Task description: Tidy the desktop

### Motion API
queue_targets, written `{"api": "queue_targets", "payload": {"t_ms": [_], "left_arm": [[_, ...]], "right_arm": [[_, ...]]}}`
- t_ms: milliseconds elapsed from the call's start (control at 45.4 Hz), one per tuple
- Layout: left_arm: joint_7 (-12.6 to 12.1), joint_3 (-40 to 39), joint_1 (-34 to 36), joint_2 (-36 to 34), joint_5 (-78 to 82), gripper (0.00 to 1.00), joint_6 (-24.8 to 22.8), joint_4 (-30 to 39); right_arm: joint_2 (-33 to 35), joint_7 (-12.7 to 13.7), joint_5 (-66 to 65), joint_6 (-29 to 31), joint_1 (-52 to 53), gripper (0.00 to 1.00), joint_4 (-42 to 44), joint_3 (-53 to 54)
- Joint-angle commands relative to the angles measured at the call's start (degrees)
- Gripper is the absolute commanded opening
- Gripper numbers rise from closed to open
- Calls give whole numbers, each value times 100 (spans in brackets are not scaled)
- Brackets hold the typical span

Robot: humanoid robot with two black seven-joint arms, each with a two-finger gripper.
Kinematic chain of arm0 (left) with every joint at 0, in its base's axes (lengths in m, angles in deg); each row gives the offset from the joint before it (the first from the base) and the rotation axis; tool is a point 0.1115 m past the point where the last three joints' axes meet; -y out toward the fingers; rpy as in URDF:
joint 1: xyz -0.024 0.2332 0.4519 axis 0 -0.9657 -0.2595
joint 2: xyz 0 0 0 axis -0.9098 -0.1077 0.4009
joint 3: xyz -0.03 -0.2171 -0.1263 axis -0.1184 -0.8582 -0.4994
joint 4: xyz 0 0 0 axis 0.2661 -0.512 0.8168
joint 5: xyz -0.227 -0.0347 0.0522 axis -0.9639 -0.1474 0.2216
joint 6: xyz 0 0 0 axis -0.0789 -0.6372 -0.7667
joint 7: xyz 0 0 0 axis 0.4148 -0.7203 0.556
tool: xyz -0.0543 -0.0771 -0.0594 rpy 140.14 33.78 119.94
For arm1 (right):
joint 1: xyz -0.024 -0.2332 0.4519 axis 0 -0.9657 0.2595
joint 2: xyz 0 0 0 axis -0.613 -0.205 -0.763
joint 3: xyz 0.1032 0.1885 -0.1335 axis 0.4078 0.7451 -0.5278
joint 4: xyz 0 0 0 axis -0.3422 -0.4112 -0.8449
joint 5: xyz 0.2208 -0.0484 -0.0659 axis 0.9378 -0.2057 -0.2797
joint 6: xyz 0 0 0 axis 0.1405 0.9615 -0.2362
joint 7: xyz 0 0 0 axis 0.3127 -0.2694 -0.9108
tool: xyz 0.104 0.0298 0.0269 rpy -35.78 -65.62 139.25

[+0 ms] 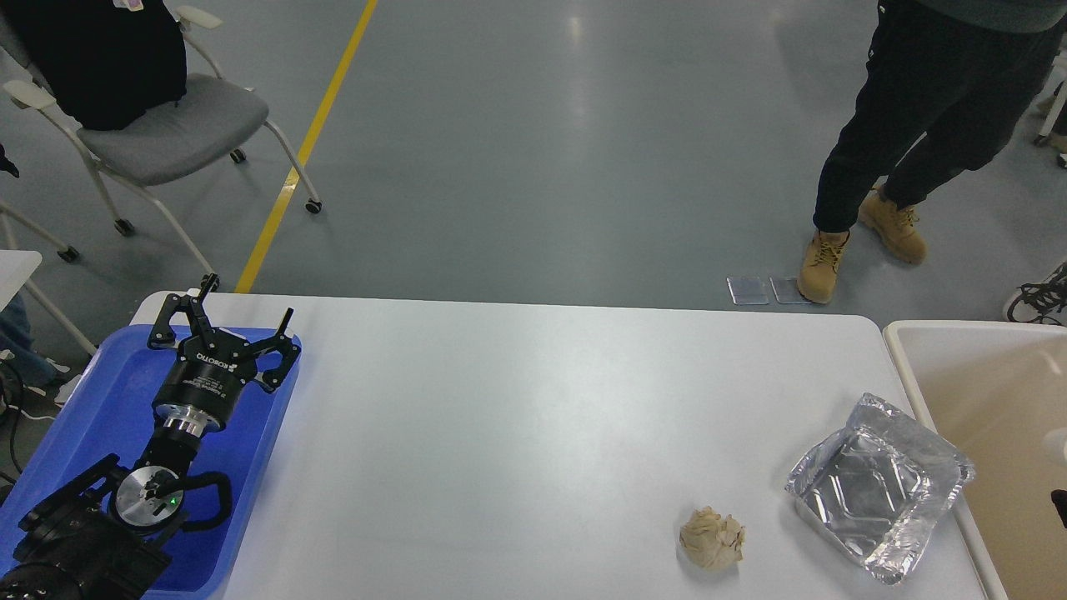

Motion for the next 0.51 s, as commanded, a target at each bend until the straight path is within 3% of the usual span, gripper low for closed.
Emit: {"api": "queue_targets", "payload": {"t_ms": [0, 484], "left_arm": [[0, 0, 0, 0, 0, 99, 0, 2], [0, 8, 9, 0, 0, 99, 0, 2]], "right_arm": [[-56, -40, 41, 28, -64, 100, 6, 108], [14, -31, -64, 247, 313, 100, -170, -41]]}}
